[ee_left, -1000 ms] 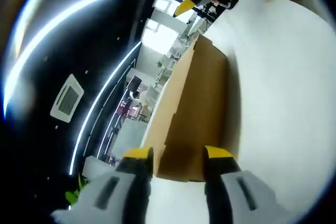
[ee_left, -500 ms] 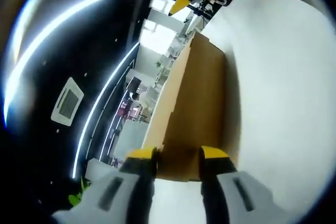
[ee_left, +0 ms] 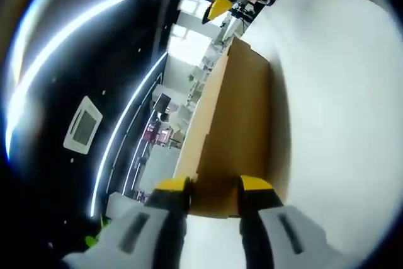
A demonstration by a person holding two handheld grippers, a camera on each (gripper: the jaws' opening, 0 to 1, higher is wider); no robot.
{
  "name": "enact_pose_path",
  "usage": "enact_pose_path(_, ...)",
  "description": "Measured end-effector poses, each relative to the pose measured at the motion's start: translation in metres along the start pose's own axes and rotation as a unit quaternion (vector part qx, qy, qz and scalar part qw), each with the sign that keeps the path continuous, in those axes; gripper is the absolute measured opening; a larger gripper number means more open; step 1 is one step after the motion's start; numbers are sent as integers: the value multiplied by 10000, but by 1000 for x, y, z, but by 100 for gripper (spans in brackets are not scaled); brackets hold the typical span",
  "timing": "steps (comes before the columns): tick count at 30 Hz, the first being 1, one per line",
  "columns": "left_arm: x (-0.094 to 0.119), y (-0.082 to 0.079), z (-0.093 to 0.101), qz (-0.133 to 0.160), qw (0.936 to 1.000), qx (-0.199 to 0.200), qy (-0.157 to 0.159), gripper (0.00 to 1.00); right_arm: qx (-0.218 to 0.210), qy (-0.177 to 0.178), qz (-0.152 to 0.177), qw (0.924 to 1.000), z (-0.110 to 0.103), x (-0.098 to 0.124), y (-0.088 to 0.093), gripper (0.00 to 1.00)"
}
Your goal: Operate the shoe box by opening the lid, removing the specified soft item, and placing it in the target area until the item is outside and the box remains undamaged.
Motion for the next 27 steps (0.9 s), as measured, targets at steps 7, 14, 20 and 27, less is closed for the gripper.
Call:
enact_pose_path(7, 0, 1, 0, 20, 10000, -11, -25, 30, 397, -369, -241, 9982, -18, -11, 9, 38)
enact_pose_path(14, -1, 1, -1, 32, 10000, -2, -34, 30, 971, -430, -503, 9931, -23, -17, 17, 38)
enact_pose_path(20, -1, 1, -1, 40, 10000, -10, -43, 30, 1494, -584, -730, 9843, -32, -21, 25, 38)
enact_pose_path(27, -1, 1, -1, 51, 10000, 0, -48, 30, 1872, -625, -942, 9758, -37, -25, 34, 37)
Point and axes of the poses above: the point that each gripper's makers call its tool centre point, and the gripper's own axes: x roughly backward along the fingers, z roughly to its right, y roughly out of its underside, the point moved 7 cm from there along x, roughly backward along the fingers, and after that the axes turned 14 degrees about -x, right-handed, at the moved point
